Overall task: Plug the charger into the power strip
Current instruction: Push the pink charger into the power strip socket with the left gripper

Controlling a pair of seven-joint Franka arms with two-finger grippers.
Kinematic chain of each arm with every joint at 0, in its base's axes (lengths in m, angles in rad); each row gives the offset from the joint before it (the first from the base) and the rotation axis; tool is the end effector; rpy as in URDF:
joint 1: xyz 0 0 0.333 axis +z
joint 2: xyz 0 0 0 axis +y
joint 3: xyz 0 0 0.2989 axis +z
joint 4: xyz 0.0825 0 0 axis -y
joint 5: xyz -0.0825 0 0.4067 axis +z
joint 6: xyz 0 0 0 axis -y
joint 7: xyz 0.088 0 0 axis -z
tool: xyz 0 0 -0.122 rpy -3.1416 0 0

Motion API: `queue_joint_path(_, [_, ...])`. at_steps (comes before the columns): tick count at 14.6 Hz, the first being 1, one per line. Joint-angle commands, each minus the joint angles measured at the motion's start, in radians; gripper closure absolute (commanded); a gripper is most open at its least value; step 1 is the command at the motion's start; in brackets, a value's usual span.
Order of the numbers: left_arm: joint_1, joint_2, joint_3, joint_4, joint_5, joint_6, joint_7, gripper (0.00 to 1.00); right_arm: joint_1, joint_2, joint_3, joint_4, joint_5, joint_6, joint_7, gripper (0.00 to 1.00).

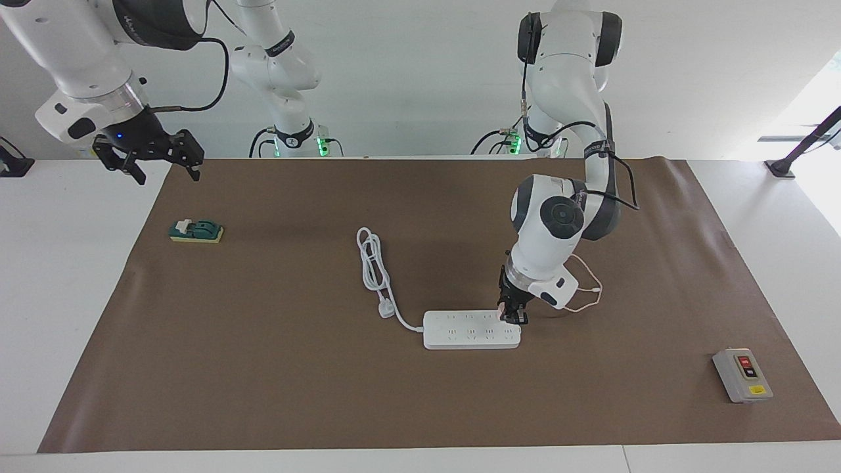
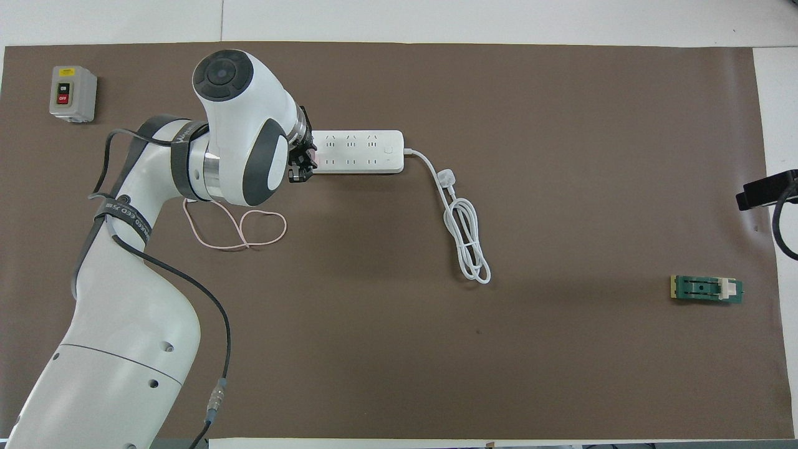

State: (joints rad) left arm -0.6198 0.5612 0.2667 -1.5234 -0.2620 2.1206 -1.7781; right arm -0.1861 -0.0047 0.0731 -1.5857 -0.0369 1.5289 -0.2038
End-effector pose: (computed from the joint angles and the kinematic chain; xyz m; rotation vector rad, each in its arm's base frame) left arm 0.6585 -0.2850 0.3067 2.2161 2.0907 -0.0732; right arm 0.5660 -0.0688 0.5843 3.1086 0.1403 -0.0892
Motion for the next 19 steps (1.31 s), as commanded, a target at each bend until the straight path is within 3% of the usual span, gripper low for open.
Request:
queue_joint_path(1, [-0.020, -0.055, -0.003, -0.153, -0.020, 0.084, 0.040, 1.00, -0.024, 0.003, 0.016, 0.009, 0.000, -0.004, -0.009, 0.00])
queue_joint_path(12, [-0.028, -0.029, -0.003, -0.132, -0.020, 0.022, 0.048, 1.00, -0.024, 0.000, 0.014, 0.006, 0.000, -0.003, -0.005, 0.00])
queue_joint_path(15, [-0.026, 0.029, -0.003, -0.062, -0.019, -0.037, 0.051, 1.00, -0.024, 0.000, 0.014, 0.004, 0.000, -0.003, -0.005, 0.00])
queue_joint_path(19, [-0.023, 0.036, -0.003, -0.049, -0.020, -0.050, 0.058, 1.00, -0.024, -0.001, 0.014, 0.001, 0.000, -0.001, -0.005, 0.00])
